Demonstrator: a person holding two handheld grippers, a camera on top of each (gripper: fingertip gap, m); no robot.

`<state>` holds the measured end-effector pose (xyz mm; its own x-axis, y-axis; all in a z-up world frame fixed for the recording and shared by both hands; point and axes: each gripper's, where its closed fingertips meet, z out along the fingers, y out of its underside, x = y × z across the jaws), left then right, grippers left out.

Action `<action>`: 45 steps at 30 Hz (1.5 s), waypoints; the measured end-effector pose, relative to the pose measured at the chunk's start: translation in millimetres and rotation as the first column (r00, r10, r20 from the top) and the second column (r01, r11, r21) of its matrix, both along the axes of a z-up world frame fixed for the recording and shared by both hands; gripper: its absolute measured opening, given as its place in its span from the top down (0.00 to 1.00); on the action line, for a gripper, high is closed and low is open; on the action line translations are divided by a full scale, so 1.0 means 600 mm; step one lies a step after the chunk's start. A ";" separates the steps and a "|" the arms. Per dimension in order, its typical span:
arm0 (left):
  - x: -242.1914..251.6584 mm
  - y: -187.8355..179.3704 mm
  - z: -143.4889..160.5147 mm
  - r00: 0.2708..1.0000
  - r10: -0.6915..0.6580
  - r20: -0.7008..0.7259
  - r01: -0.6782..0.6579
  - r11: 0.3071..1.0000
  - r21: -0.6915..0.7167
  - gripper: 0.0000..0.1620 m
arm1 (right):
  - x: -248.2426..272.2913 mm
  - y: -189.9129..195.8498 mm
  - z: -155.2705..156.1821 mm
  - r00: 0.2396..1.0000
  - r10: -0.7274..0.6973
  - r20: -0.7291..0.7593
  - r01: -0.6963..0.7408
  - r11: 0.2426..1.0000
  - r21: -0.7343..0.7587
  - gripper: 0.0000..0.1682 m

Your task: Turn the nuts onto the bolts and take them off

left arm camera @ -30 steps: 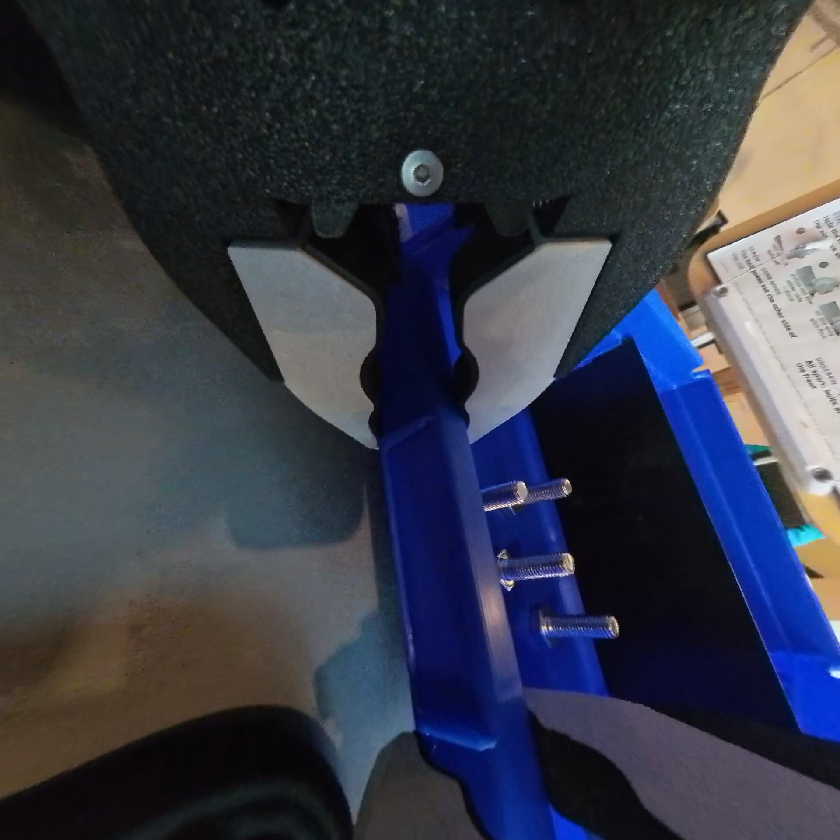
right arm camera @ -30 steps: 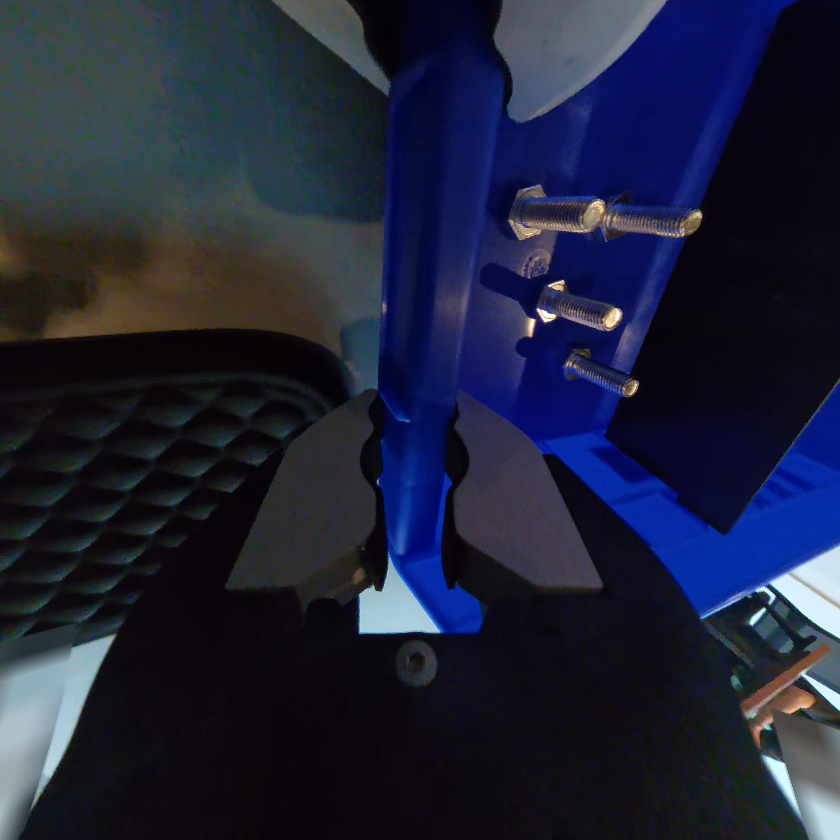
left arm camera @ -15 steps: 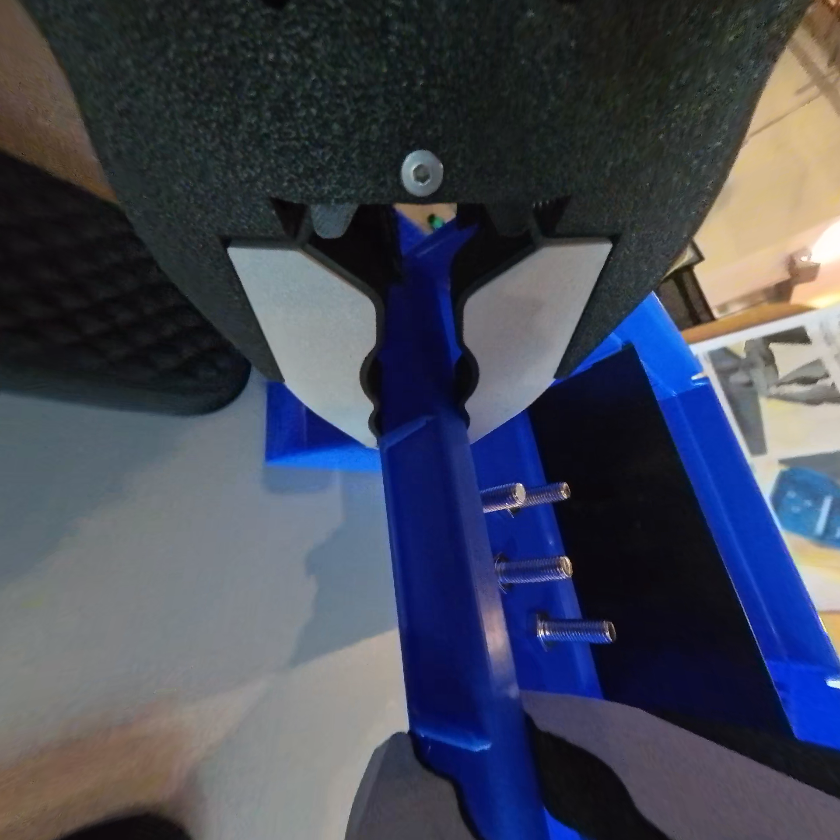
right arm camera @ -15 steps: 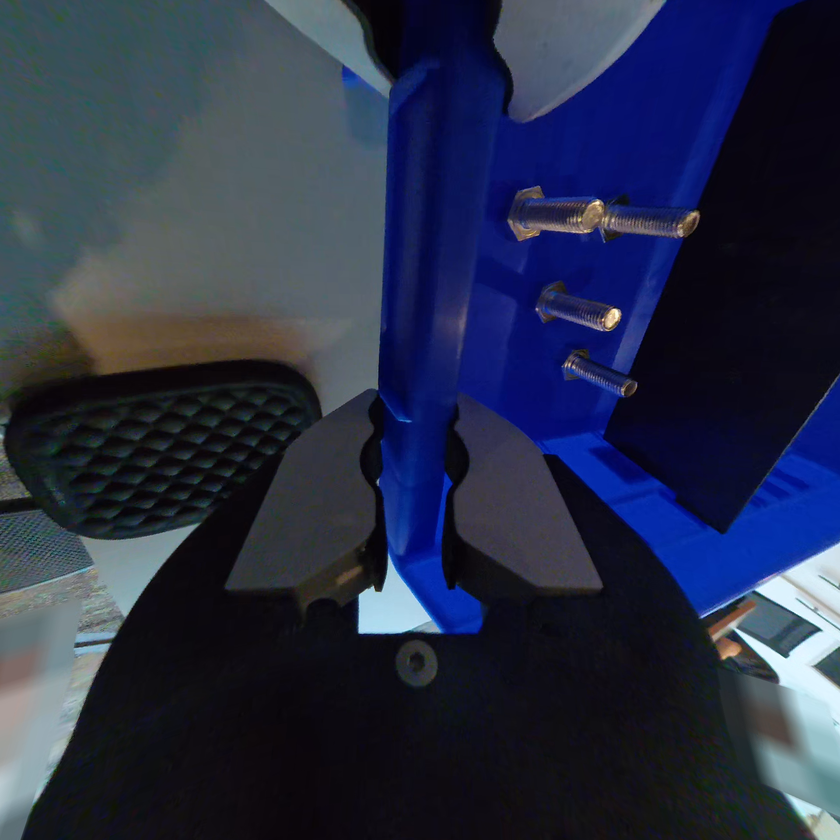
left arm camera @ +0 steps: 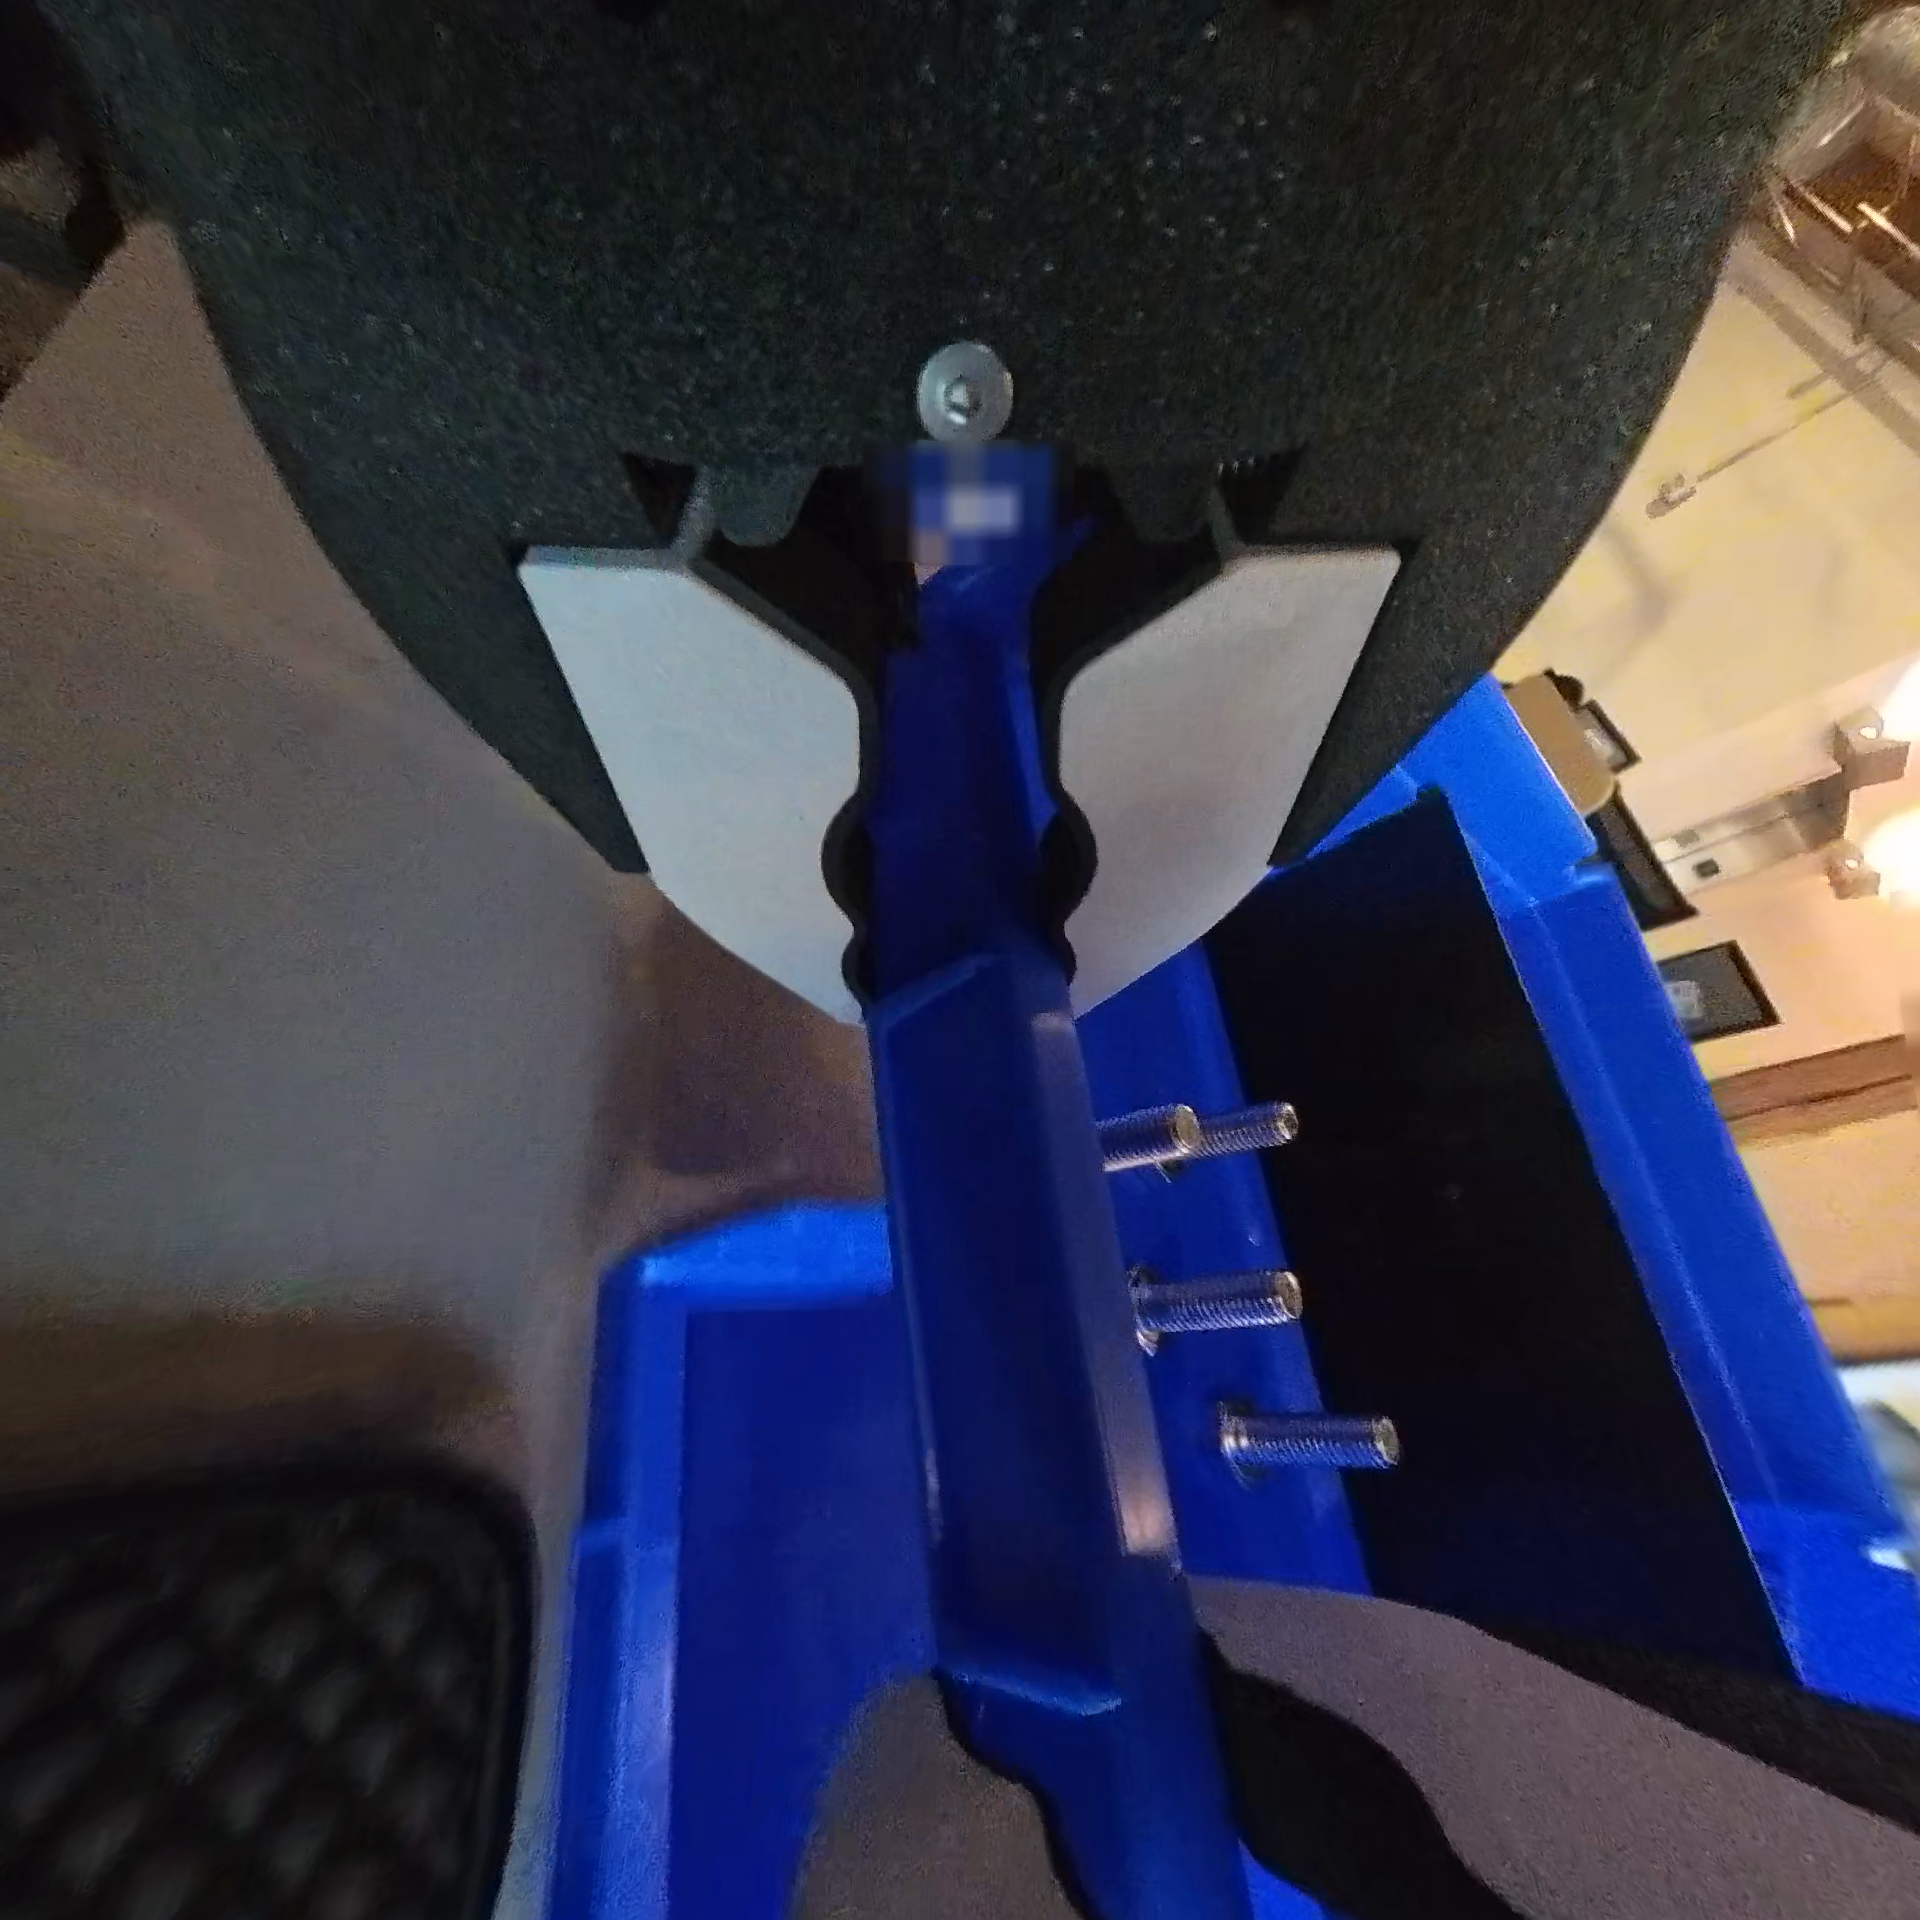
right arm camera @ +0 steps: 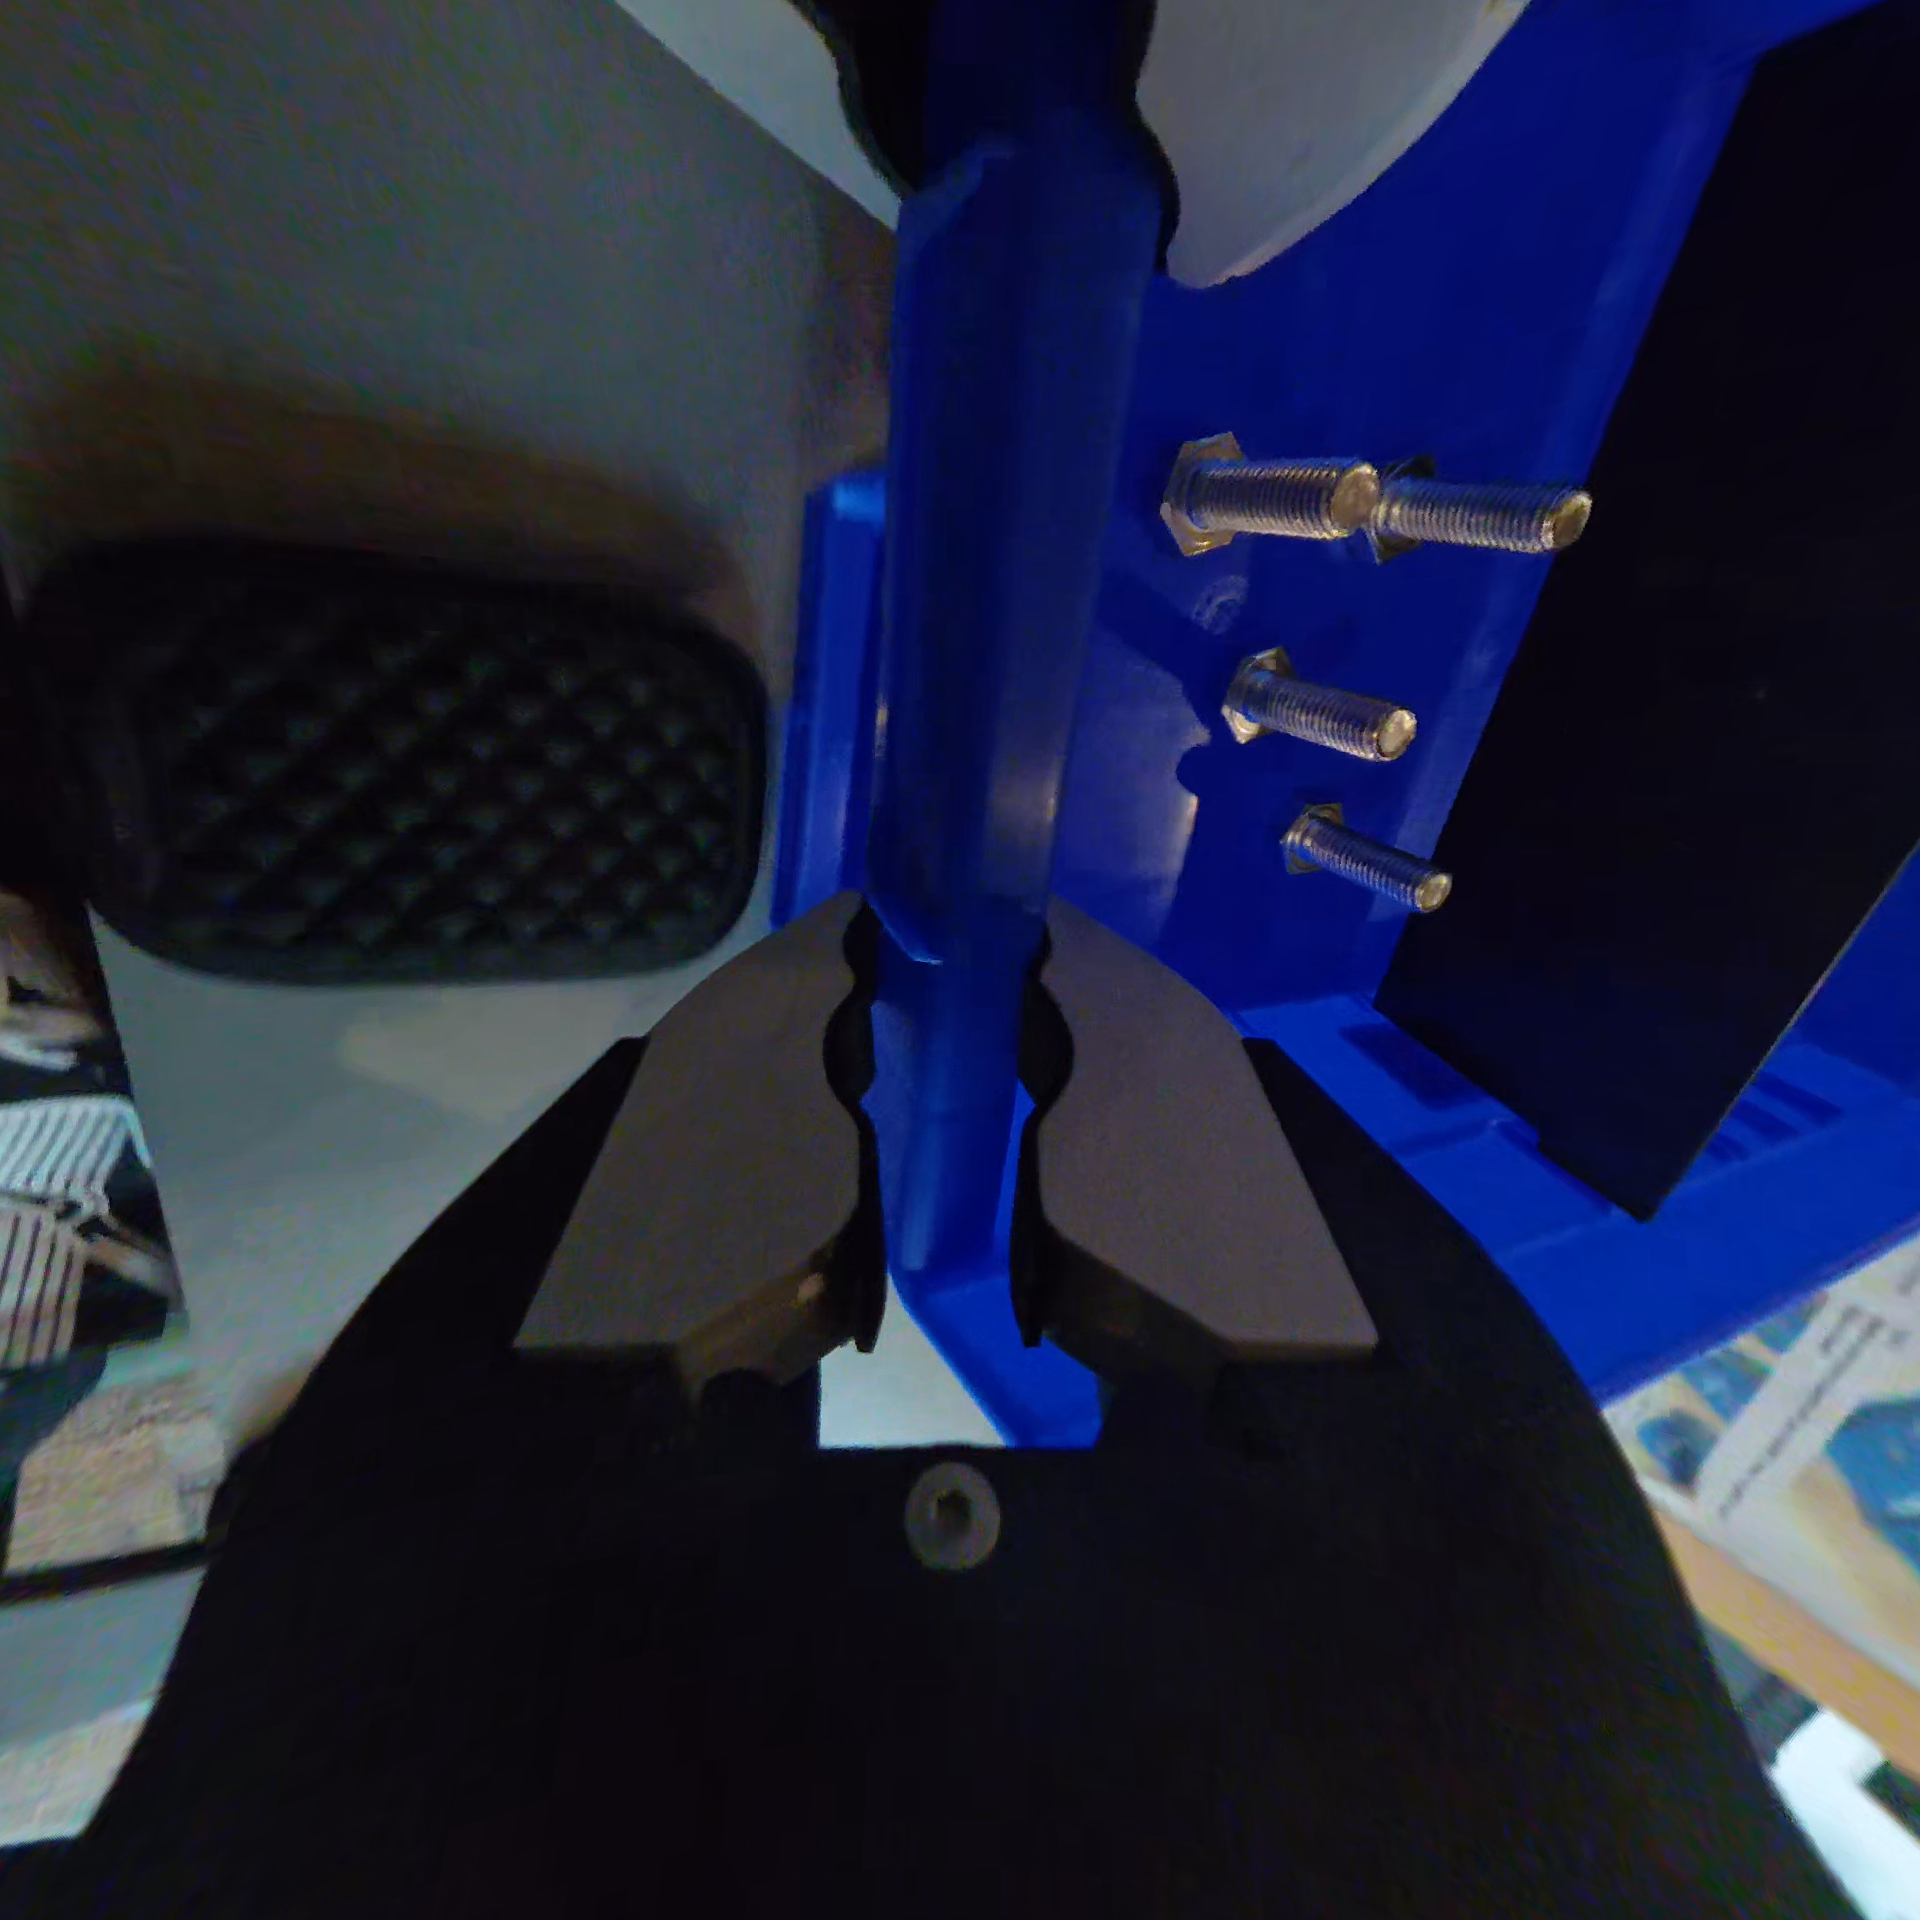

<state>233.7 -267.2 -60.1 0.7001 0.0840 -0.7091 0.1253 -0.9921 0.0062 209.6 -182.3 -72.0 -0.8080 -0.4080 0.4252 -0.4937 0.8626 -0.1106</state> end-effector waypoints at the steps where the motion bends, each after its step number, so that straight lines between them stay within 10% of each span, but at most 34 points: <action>1: 0.009 -0.026 -0.002 1.000 0.007 0.007 -0.007 1.000 -0.008 0.82 | 0.009 -0.026 -0.004 1.000 0.007 0.009 -0.007 1.000 -0.010 0.86; 17: 0.106 -0.281 -0.170 0.996 0.000 0.093 -0.003 0.999 0.033 0.81 | 0.107 -0.280 -0.171 0.995 -0.003 0.095 0.000 1.000 0.026 0.86; 39: 0.087 -0.321 -0.268 1.000 -0.005 0.025 0.004 1.000 0.022 0.79 | 0.099 -0.317 -0.262 0.998 -0.029 0.048 0.028 0.999 0.021 0.85; 45: 0.093 -0.331 -0.256 1.000 0.003 -0.006 -0.003 1.000 0.016 0.51 | 0.113 -0.316 -0.237 0.995 -0.024 0.097 0.028 0.999 -0.038 0.52</action>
<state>289.3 -465.6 -213.6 0.6958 0.0971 -0.7117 0.1281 -0.9917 -0.0100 277.5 -372.1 -214.1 -0.8561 -0.3709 0.3600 -0.4567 0.8688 -0.1911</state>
